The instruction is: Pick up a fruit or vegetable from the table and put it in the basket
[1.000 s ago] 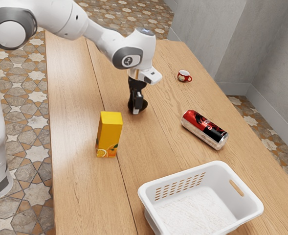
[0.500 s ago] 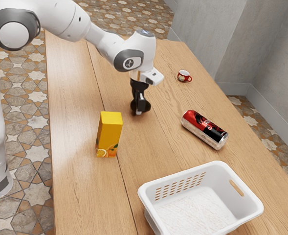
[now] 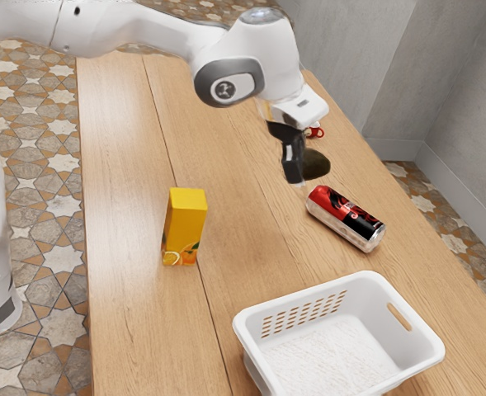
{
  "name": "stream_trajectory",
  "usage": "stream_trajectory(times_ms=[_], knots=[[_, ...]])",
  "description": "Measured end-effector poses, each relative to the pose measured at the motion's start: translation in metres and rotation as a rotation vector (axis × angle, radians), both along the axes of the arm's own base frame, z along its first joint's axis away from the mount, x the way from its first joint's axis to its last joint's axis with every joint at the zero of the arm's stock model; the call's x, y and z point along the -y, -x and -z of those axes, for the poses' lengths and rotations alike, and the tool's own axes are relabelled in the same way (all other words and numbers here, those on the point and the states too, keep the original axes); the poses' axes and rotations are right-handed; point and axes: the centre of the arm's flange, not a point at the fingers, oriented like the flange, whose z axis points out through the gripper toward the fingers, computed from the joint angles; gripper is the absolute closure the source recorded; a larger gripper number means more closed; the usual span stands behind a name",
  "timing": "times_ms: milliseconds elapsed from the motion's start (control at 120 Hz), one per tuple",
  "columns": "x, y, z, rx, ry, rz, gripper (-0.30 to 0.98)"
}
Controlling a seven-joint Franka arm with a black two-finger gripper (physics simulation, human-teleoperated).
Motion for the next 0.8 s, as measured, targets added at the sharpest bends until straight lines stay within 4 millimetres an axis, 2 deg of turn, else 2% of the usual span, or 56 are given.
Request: stream_trajectory(times_ms=[50, 167, 267, 350, 475, 667, 800], knots=[[0.042, 0.003, -0.003, 0.024, 0.003, 0.059, 0.38], [0.122, 0.014, 0.013, 0.04, 0.027, 0.168, 0.42], [0.177, 0.024, 0.029, 0.058, 0.072, 0.242, 0.43], [0.207, 0.034, 0.034, 0.081, 0.112, 0.278, 0.43], [0.225, 0.037, 0.039, 0.1, 0.162, 0.281, 0.42], [0.219, 0.024, 0.046, 0.11, 0.213, 0.231, 0.42], [0.21, 0.017, 0.044, 0.121, 0.23, 0.201, 0.17]])
